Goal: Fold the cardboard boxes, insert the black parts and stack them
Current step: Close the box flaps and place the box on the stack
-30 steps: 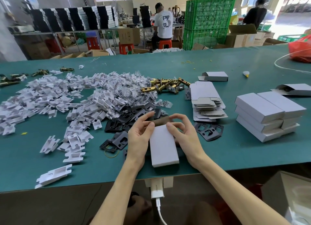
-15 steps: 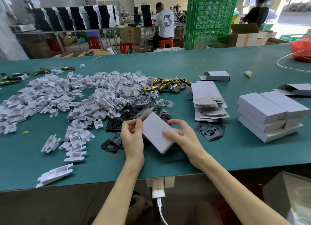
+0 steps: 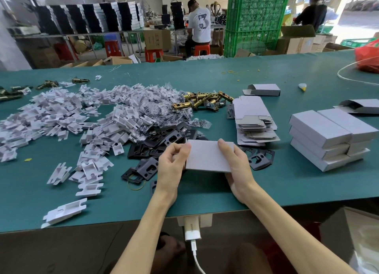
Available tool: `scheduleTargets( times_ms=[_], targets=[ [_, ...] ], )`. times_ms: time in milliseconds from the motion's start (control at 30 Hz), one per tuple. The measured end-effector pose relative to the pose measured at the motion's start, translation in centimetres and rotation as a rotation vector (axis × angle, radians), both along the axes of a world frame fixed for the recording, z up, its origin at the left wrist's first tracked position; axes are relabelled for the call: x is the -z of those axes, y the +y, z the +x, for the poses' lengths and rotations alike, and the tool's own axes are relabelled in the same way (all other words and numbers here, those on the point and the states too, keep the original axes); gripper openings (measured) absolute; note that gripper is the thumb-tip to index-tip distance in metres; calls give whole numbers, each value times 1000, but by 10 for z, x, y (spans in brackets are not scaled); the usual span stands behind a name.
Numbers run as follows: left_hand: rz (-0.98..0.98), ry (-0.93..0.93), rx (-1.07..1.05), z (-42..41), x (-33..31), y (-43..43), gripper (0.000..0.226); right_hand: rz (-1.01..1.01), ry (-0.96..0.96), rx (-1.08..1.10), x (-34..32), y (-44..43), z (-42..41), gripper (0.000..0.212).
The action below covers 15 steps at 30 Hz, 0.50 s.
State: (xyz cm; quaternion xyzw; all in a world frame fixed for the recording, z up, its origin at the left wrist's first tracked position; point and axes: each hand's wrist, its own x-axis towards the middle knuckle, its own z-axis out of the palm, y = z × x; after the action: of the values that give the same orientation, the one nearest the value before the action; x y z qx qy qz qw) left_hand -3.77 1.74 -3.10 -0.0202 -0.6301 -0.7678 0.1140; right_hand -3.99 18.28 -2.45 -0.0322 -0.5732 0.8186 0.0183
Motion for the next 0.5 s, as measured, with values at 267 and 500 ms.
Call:
scheduleTargets(
  times_ms=[267,500],
  targets=[
    [-26,-33,38,0,1,-1,39,-31,10,-16,-3,1,3,29],
    [-10,-13,78,-4,5,-2,38,-29,38,-30,-4,0,4,26]
  ],
)
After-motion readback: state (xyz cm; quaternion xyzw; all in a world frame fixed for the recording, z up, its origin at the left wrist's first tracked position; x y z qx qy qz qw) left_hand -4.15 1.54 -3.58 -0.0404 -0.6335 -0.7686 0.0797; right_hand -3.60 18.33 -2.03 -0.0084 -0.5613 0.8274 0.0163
